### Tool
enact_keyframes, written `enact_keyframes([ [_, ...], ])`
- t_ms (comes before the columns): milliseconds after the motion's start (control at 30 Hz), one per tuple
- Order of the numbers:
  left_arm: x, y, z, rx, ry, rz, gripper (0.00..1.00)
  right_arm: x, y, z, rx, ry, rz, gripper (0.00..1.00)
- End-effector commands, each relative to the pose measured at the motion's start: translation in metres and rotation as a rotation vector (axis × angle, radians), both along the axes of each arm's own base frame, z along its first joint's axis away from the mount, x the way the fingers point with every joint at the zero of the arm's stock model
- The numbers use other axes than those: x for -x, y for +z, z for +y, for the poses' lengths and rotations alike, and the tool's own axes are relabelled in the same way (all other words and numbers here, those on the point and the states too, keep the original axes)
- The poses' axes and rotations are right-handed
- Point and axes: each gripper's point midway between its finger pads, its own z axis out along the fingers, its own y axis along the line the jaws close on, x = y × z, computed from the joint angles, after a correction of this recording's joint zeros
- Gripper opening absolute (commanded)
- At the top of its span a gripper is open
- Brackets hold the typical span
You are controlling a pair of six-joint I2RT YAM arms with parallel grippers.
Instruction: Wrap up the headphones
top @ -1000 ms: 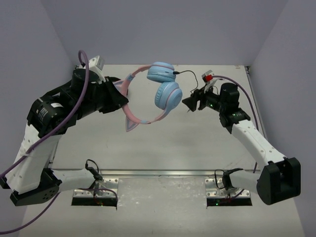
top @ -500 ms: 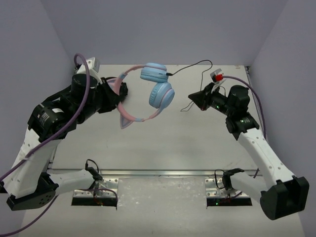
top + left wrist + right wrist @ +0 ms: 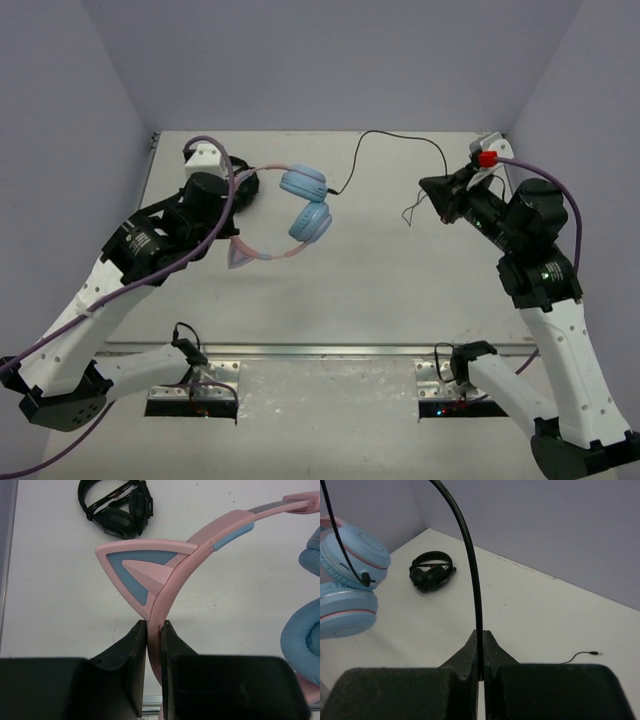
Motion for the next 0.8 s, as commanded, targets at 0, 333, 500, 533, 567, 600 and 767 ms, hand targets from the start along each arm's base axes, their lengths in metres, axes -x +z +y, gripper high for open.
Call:
enact_keyframes([
  [0,-0.018,0.033,-0.023,0.098,-0.082,-0.154,0.00,0.016,0.022,0.002,0.090,0.070,-0.047,0.01],
  [333,-0.011,0.004,-0.078,0.132,-0.420,-0.124,0.00,0.048,0.025,0.028,0.107,0.284,-0.010,0.01],
  [500,0.008,-0.033,-0.125,0.185,-0.697,-0.024,0.00,0.046,0.016,0.038,0.107,0.339,0.062,0.01],
  [533,0.011,-0.038,-0.129,0.182,-0.733,-0.016,0.00,0.039,0.008,0.038,0.133,0.333,0.070,0.01],
  [567,0.013,-0.043,-0.132,0.183,-0.759,0.000,0.00,0.038,0.002,0.039,0.146,0.337,0.079,0.01],
  [600,0.017,-0.049,-0.138,0.190,-0.798,0.021,0.00,0.035,-0.008,0.040,0.162,0.335,0.101,0.01],
  [767,0.021,-0.056,-0.146,0.165,-0.879,0.051,0.00,0.023,-0.045,0.047,0.229,0.327,0.200,0.01],
])
